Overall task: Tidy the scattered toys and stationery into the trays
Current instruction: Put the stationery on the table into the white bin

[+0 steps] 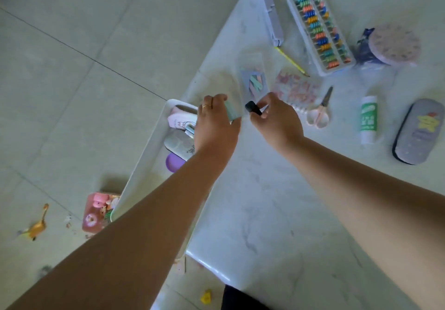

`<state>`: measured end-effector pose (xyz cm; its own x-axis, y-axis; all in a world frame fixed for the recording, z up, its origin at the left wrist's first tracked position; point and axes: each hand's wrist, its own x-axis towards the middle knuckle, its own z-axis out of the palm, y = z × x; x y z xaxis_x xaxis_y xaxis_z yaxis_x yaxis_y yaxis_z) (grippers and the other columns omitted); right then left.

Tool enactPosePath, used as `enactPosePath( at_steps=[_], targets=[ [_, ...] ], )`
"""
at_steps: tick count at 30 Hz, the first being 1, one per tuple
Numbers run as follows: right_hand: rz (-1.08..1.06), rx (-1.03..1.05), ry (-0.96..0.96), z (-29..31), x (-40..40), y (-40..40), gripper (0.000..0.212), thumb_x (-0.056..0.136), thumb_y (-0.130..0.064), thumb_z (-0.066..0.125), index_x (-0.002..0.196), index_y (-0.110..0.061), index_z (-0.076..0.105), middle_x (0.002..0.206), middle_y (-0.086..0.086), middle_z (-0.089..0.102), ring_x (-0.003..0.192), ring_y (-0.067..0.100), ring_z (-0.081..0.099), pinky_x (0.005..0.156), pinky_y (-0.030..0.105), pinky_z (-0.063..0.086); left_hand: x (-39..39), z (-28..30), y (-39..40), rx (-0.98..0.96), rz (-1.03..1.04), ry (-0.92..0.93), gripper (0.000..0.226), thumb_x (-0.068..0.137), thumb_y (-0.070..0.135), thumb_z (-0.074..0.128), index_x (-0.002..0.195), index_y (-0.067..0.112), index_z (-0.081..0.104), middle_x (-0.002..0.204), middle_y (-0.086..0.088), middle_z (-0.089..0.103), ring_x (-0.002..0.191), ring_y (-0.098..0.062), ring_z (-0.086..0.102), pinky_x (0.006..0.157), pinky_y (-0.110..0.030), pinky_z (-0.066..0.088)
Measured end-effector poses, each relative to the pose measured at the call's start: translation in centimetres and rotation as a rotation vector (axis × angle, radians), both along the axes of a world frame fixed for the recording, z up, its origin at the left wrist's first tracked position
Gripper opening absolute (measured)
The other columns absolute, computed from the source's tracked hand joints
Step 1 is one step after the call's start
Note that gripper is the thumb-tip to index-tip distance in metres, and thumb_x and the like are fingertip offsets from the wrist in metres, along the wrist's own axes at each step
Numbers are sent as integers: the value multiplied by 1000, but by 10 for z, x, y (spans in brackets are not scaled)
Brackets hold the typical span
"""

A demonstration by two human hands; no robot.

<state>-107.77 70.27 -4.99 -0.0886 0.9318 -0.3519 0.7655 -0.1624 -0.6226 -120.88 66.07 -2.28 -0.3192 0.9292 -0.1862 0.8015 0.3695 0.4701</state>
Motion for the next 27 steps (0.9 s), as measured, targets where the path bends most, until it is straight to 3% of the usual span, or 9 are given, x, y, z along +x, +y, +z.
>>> enactPosePath(
  at_steps=[4,7,12,18,22,25,27],
  targets=[
    [201,-36,140,21,-44,-17,25,86,-46,61,97,-25,56,75,-8,63,73,14,61,62,28,44,-52,6,-43,-36,158,85,52,85,27,65,132,15,46,132,-8,47,121,-29,45,94,-37,41],
    [256,-99,104,20,-52,-27,32,81,-57,60,99,-32,51,81,-6,67,78,16,66,71,33,50,-69,3,-71,-96,196,165,60,82,31,68,134,16,43,129,-9,46,120,-29,42,95,-39,42],
    [95,-41,-39,13,-22,-13,30,96,-41,47,118,-22,55,104,2,67,102,25,62,79,32,44,-65,-4,-62,-79,177,160,56,85,31,65,135,18,42,130,-9,44,121,-29,39,97,-42,43],
    [-53,-166,-228,-17,31,7,24,96,-29,44,117,-21,51,93,4,66,95,26,60,69,30,39,-28,-11,5,27,-35,152,34,88,31,61,122,24,58,119,-2,56,116,-27,43,98,-35,35],
    [-191,-232,-292,-28,59,8,21,95,-22,43,115,-19,51,96,-4,50,103,23,54,74,30,37,3,-23,44,-177,-293,343,27,90,27,53,114,23,62,112,-1,60,113,-27,45,92,-36,32],
    [-318,-195,-319,-39,75,9,23,94,-23,46,116,-17,47,115,5,60,90,27,57,73,30,35,23,-33,64,-433,-433,547,25,90,19,48,112,17,59,112,-4,61,115,-27,46,93,-36,33],
    [-405,-182,-331,-45,83,11,28,95,-24,46,119,-11,43,114,10,64,99,32,62,73,32,35,29,-40,72,-540,-464,591,28,89,17,47,115,17,57,116,-5,61,118,-27,45,95,-36,32]
  ],
)
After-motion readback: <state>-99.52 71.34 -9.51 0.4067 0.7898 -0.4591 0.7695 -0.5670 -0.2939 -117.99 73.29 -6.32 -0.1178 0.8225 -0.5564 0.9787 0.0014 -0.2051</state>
